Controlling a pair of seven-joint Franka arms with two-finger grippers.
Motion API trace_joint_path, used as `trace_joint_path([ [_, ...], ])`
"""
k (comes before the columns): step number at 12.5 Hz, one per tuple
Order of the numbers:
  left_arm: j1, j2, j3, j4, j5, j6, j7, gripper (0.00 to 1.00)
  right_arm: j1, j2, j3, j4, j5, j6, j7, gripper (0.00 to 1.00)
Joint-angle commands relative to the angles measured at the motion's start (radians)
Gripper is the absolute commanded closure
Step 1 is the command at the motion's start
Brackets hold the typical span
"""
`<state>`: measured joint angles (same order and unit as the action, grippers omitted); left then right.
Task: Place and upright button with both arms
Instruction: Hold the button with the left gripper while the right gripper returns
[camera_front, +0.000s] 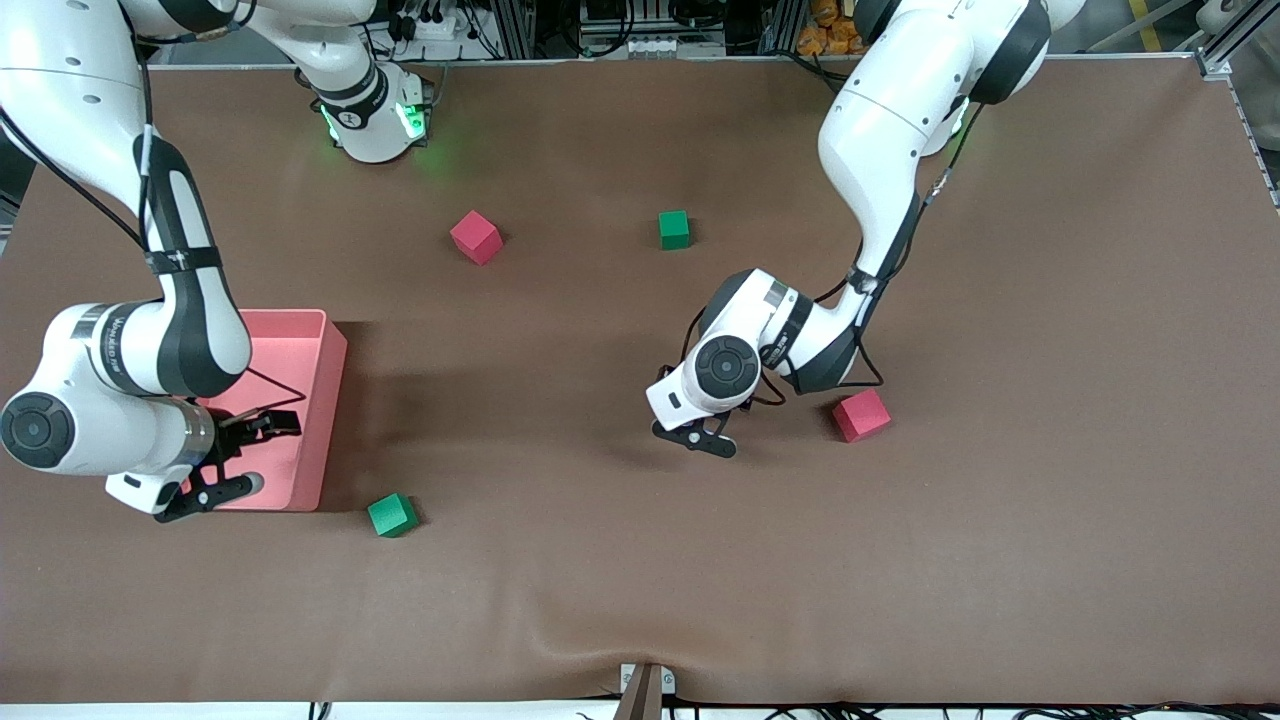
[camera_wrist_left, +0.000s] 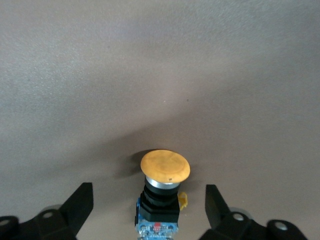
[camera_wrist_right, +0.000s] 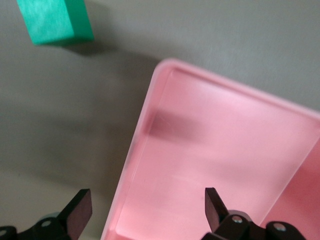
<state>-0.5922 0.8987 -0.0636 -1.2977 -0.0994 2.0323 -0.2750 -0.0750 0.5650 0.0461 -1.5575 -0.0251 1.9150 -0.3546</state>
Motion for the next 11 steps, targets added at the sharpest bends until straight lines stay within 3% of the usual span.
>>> trace_joint_path([
  [1, -0.015, 0.015, 0.005, 0.018, -0.002, 0.016, -0.013, 0.06, 0.021, -0.195, 0.015, -0.247, -0.004, 0.07, 0.035, 0.0],
  [3, -0.015, 0.026, 0.007, 0.02, -0.002, 0.019, -0.013, 0.15, 0.049, -0.334, 0.017, -0.372, -0.004, 0.076, 0.069, 0.0],
  [4, -0.017, 0.026, 0.007, 0.02, -0.002, 0.028, -0.012, 0.29, 0.052, -0.396, 0.018, -0.407, -0.003, 0.061, 0.095, 0.0],
  [5, -0.017, 0.028, 0.005, 0.02, -0.002, 0.028, -0.012, 0.34, 0.057, -0.428, 0.021, -0.414, -0.002, 0.023, 0.13, 0.0],
  [7, -0.017, 0.034, 0.005, 0.02, -0.003, 0.028, -0.013, 0.36, 0.063, -0.459, 0.023, -0.382, -0.004, -0.04, 0.144, 0.0],
  [8, -0.017, 0.035, 0.007, 0.02, -0.003, 0.029, -0.013, 0.43, 0.06, -0.471, 0.021, -0.357, -0.004, -0.08, 0.144, 0.0],
  [10, -0.015, 0.034, 0.007, 0.02, -0.003, 0.029, -0.01, 0.71, 0.052, -0.477, 0.009, -0.287, -0.001, -0.167, 0.143, 0.0],
  [11, -0.015, 0.034, 0.007, 0.024, -0.005, 0.029, -0.01, 0.78, 0.044, -0.505, 0.008, -0.276, -0.002, -0.192, 0.143, 0.0],
])
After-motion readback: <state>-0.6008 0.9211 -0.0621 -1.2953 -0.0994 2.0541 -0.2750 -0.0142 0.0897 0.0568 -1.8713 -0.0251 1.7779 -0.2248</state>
